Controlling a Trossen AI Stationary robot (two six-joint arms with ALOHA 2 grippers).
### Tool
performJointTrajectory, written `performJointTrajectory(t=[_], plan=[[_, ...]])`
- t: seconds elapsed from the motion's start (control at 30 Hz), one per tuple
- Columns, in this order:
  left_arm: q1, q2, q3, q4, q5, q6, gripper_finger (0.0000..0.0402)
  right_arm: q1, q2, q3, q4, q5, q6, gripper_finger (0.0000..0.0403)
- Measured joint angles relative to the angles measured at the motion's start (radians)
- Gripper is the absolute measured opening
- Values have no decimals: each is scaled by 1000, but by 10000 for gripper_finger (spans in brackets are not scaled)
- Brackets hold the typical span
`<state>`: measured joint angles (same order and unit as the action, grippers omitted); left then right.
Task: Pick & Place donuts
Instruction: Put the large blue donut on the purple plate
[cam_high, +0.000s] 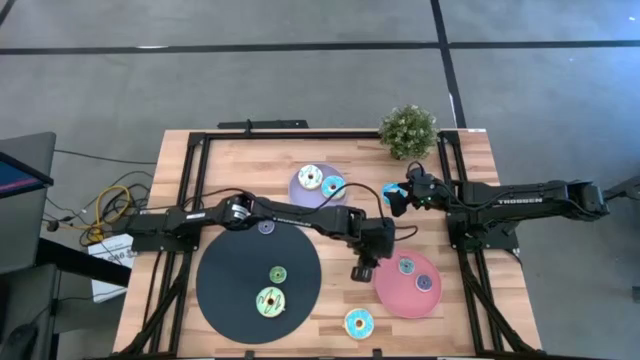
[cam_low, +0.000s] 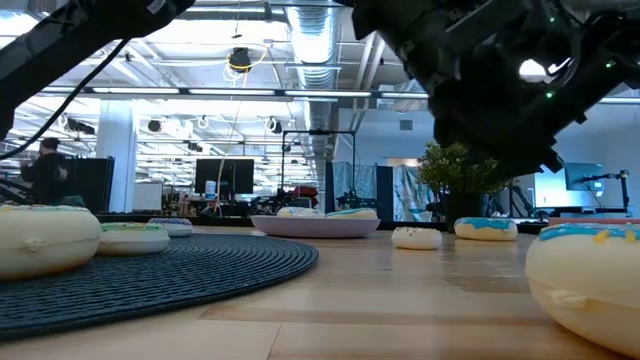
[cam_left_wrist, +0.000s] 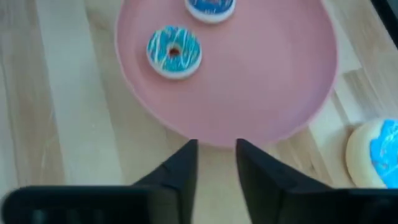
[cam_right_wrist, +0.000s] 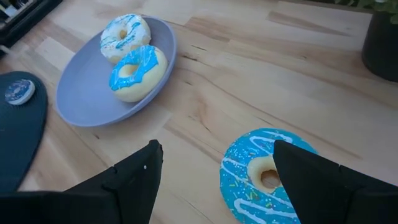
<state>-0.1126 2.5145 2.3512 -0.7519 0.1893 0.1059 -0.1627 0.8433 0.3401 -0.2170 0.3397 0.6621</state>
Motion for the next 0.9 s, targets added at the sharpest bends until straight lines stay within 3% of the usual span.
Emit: performJointTrajectory(t=[0.17,0.3,0.4,0.5,0.77,0.9], plan=[[-1,0,0,-146,29,13,12,26,0,0,37,-1,-5,296],[-5,-2,-2,-240,12,13,8,45,0,0,49,0,-5,296],[-9,-44,-80,-227,-7,8,4,61,0,0,51,0,-4,296],[-11,-152,-267,-111,-22,-27,2,79,0,0,51,1,9,296],[17,-634,-1038,527,-157,-146,4,102,0,0,62,2,11,296],[48,-882,-1315,634,-222,-164,4,102,0,0,87,2,11,296]])
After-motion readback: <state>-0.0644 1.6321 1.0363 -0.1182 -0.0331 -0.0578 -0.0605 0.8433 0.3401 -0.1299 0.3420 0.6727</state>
